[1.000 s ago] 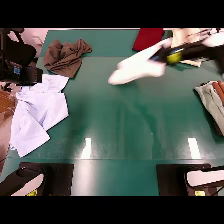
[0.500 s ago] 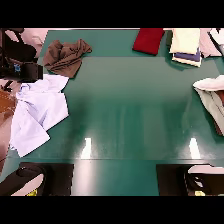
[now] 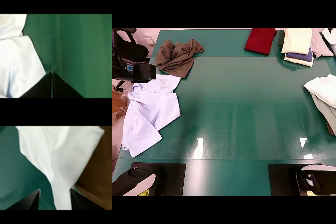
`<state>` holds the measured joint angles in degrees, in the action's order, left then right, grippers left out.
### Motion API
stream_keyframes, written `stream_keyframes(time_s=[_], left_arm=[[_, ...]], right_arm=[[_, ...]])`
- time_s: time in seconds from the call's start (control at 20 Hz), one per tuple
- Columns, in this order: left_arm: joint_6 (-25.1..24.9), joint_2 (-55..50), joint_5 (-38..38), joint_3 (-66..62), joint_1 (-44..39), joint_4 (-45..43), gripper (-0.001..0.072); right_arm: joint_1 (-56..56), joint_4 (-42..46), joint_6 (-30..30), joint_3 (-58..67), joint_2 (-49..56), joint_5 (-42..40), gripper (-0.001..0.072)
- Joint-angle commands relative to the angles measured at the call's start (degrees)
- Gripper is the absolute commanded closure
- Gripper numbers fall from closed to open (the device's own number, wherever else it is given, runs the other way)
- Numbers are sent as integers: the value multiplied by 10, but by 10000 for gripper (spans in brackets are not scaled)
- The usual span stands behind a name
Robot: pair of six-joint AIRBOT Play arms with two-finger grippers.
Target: Fold the shirts.
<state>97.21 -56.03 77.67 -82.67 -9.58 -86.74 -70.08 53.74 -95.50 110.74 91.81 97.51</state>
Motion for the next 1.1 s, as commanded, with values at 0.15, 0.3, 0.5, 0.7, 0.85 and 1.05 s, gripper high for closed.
stream_keyframes(time_s=[0.15, 0.3, 0.5, 0.7, 0.85, 1.05], left_arm=[[3, 0, 3, 0, 0, 5, 685], [24, 0, 3, 0, 0, 4, 685], [31, 0, 2, 0, 0, 4, 685], [31, 0, 2, 0, 0, 4, 685], [31, 0, 2, 0, 0, 4, 685], [31, 0, 2, 0, 0, 4, 685]], right_arm=[[-51, -127, -62, 104, -32, -145, 263], [16, -337, 26, 14, -101, -271, 264], [215, -497, 129, -23, -159, -231, 264], [455, -492, 195, -20, -185, -196, 265], [570, -491, 207, -18, -186, -219, 265], [605, -491, 221, -19, -185, -230, 264]])
